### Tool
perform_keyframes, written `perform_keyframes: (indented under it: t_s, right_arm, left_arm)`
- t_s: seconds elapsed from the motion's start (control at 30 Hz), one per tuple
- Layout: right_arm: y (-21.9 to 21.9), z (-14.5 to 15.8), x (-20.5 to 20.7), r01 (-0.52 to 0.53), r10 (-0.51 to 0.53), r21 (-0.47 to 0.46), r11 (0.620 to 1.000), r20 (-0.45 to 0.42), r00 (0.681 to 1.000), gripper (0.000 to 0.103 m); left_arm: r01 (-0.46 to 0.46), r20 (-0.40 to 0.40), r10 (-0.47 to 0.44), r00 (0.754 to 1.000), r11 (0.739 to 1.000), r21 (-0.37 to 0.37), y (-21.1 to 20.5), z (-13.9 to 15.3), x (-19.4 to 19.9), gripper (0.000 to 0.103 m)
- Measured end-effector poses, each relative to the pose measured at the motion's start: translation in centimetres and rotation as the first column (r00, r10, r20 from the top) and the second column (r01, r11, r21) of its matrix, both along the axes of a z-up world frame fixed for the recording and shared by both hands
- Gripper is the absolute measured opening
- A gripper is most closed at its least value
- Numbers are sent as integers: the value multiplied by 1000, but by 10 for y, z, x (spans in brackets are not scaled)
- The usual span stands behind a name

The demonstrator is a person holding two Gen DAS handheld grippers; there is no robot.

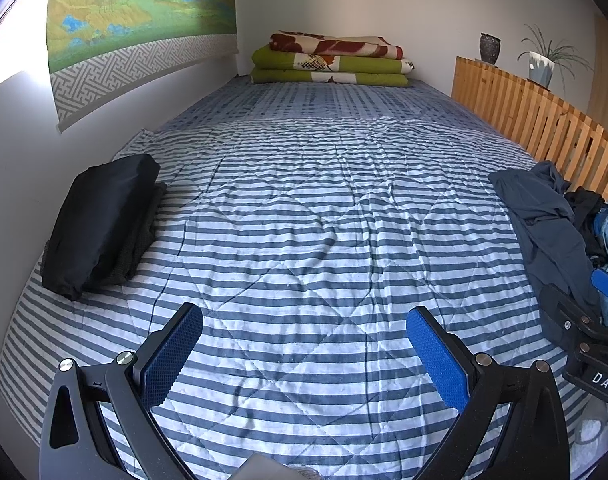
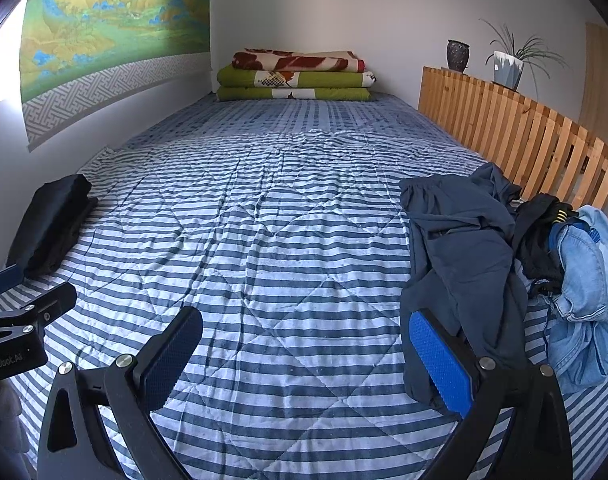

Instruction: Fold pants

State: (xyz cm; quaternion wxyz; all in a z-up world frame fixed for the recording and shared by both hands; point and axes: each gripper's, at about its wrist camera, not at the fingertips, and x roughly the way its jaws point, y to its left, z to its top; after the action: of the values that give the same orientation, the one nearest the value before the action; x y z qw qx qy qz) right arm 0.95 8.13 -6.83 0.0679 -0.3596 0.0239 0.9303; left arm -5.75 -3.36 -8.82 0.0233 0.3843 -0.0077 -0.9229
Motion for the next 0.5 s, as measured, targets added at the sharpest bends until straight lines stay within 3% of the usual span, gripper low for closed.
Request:
perform_keyframes:
  t_s: [0.33,0.5]
  right_arm:
    - [11,2,5,0,1,23,1000,-32,999,102]
    - [37,1,8,35,-34,25,999,-39,999,102]
  left_arm:
    - [32,-5,-32,999,999,-8,9,1,4,103]
    - [48,4,-48,999,999,1,13,-1,3,103]
